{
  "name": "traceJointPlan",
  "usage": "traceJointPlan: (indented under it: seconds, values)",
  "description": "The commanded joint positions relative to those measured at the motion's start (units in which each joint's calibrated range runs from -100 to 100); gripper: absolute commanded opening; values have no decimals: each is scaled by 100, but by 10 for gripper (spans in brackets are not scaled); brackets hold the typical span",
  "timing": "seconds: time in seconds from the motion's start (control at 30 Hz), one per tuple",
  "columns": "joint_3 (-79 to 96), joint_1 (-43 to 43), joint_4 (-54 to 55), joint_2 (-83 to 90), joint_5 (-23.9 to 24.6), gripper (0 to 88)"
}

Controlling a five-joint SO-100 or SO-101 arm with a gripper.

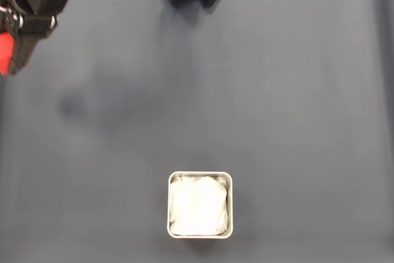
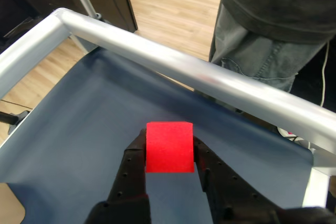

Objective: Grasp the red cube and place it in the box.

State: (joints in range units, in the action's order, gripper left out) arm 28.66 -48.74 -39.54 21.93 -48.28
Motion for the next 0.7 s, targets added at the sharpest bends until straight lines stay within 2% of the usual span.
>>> traceJointPlan:
  seconds: [0.0, 0.67]
  values:
    - [-357, 364, -22, 43, -20, 84]
    - [-658, 1742, 28, -9, -112, 82]
